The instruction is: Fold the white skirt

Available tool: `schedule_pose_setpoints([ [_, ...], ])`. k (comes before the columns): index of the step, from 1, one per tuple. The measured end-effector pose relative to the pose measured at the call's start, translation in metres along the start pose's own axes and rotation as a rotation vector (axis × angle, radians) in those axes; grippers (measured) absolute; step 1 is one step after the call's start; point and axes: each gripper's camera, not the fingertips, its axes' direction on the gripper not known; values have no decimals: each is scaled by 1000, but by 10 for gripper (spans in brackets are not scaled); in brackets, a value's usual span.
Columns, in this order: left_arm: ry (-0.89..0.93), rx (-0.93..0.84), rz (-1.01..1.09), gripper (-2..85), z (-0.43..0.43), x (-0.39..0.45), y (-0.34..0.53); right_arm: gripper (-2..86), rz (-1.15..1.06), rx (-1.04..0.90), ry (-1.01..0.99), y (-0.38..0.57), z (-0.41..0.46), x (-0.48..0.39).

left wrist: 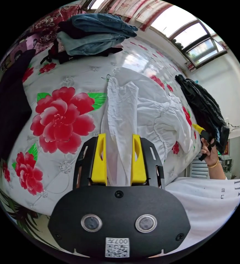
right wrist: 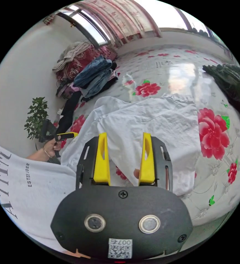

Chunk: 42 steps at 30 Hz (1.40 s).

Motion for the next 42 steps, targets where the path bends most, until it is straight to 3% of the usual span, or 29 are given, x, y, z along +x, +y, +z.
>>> schedule_pose_setpoints([
  [2,0,-30,10,91,14,6,-10,114,-59,-38,25,-16,19,-20],
  [5,-12,-18,73,1,14,24,-14,114,-66,-246,55,-27,75,-34],
  [11,41,30,417,-9,-10,59,26,126,-248,-59,93,-73,52,-109],
  [14,131,41,576,-10,-23,70,48,137,-325,-101,48,-120,70,-138],
  [18,106,6,824,-10,-28,94,75,153,-296,-200,-163,-169,110,-178],
  [22,146,-26,894,-9,-20,102,82,168,-409,-326,-89,-173,171,-244],
  [26,224,-12,885,-4,-22,99,75,152,-510,-508,132,-171,247,-284],
  [31,202,28,753,51,-34,64,62,30,-496,-590,312,-182,266,-265],
  [35,67,119,345,81,-50,-24,52,5,-396,-285,71,-210,149,-237],
  [38,1,71,45,87,-43,-92,48,0,-306,-103,-55,-217,50,-207],
  [42,117,17,-12,100,-25,-117,39,-2,-243,84,-86,-198,-72,-177],
])
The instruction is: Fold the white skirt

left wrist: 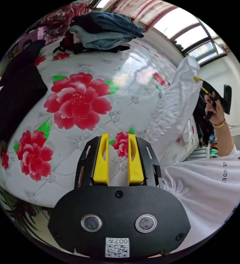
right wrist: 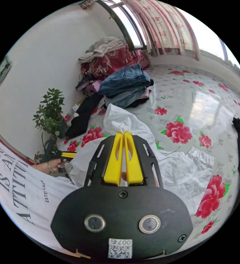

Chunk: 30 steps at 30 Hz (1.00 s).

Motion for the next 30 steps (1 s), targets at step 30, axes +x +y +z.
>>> schedule_pose_setpoints([
  [30,256,441,359,-10,-150,172,-125,-3,-63,473,137,-98,-450,1],
])
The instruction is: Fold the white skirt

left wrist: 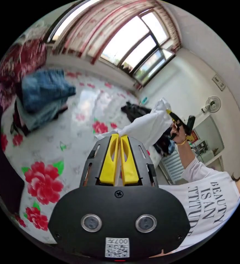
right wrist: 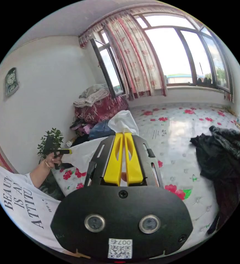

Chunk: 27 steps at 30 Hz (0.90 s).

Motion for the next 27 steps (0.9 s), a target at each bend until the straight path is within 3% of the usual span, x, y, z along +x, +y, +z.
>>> schedule_pose_setpoints([
  [3,-132,234,175,-10,-72,83,-19,-3,-150,309,38,-46,-94,-30],
  [8,-295,409,334,-8,-105,176,46,-2,-265,470,-25,-15,-180,-40],
  [10,-325,371,328,-6,-88,187,79,-2,-268,421,-15,18,-186,-33],
  [13,-366,185,231,4,-28,178,132,-2,-184,191,35,85,-162,-6],
  [18,-399,-246,-260,58,101,96,245,7,116,-449,64,237,-48,64],
  [20,-431,-326,-377,61,121,81,274,17,192,-578,45,274,-24,82],
  [27,-476,-297,-537,78,122,76,296,55,260,-554,21,283,-1,128],
])
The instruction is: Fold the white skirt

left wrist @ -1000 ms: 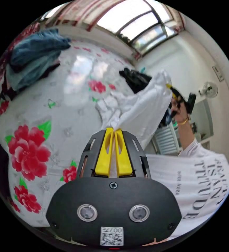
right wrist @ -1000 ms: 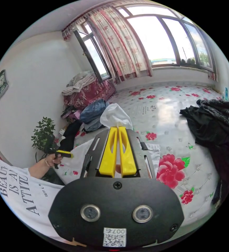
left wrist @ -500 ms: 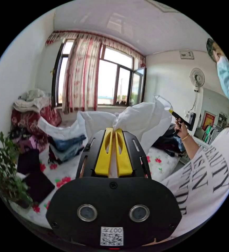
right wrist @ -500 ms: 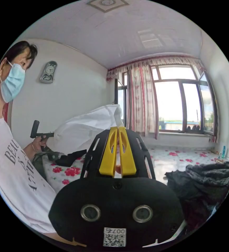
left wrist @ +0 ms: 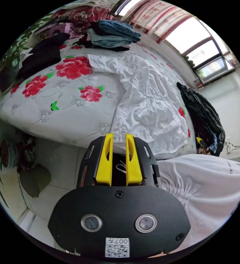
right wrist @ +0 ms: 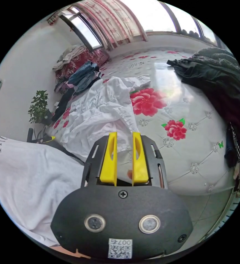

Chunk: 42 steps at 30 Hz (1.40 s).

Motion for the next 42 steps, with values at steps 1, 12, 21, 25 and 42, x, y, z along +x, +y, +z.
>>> schedule_pose_setpoints([
  [1,0,1,0,82,1,1,-1,59,1,-4,-9,-3,3,2],
  [12,-139,-74,158,110,38,54,-34,94,-138,-142,133,-53,84,-19],
  [21,-306,-147,278,8,56,70,-35,34,-200,-286,196,-88,142,-14],
  [25,-266,-128,225,-7,30,49,-24,11,-172,-112,154,-74,79,-6],
  [42,509,288,-94,-10,-74,-55,-134,1,-25,95,-194,-226,-53,29],
])
